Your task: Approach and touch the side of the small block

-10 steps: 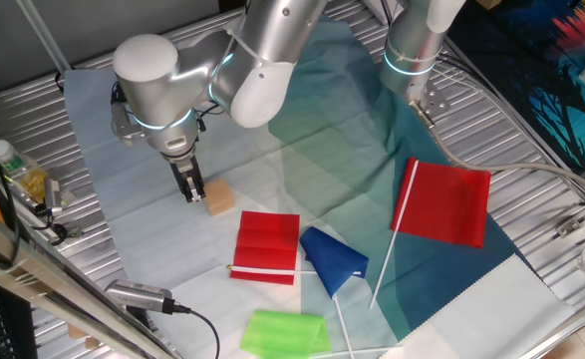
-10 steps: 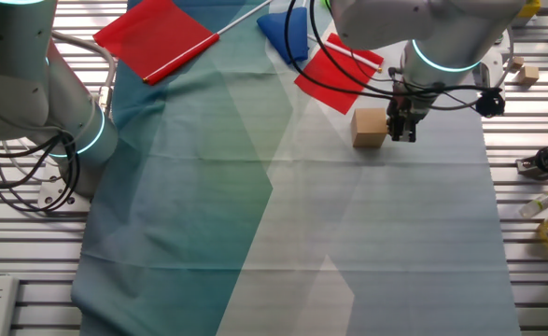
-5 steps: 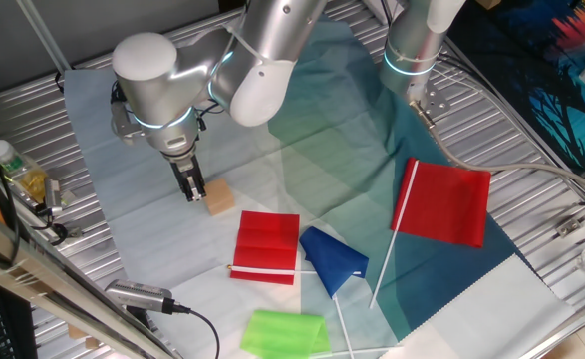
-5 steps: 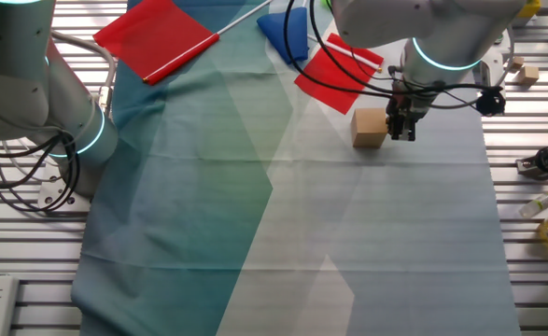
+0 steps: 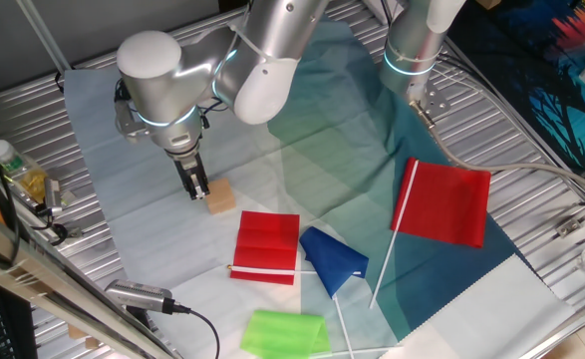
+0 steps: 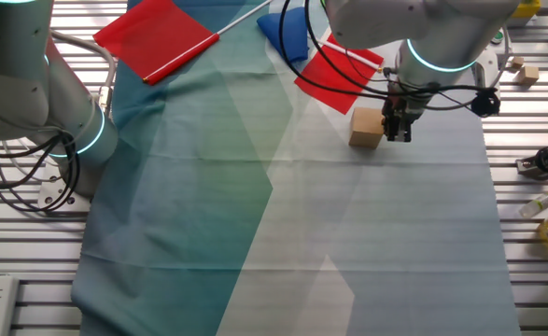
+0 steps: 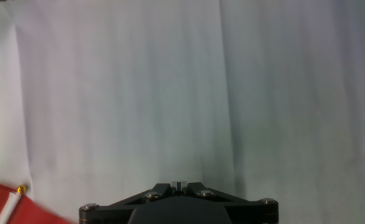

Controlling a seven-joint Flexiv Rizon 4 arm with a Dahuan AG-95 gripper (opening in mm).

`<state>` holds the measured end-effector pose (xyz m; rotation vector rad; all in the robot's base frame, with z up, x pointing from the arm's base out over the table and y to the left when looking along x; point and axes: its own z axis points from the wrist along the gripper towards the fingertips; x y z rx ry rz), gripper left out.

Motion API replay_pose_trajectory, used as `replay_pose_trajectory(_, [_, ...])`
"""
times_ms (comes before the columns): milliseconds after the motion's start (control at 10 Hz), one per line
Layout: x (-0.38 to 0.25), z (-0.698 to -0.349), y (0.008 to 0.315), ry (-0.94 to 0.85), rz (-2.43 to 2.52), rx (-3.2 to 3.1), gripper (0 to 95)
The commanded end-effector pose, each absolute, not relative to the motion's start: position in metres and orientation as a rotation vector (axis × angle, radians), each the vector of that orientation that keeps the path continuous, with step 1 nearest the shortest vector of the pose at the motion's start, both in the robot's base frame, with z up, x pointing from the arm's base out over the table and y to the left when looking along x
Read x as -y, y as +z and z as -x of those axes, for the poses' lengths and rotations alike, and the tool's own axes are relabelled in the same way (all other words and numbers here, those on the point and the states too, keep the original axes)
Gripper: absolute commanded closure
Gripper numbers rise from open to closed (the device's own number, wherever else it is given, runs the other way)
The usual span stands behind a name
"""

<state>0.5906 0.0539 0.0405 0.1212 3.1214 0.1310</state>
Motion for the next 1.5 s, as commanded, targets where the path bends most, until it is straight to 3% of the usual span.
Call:
replay_pose_trajectory(100, [-0.053,-0.594,0.042,0.120,-0.102,-3.121,95.0])
replay_pose_trajectory(800, [-0.061,-0.627,0.057,0.105,-0.091,-3.135,95.0])
replay_pose_trajectory(1500, [-0.110,-0.625,0.048,0.108,-0.224,-3.124,95.0])
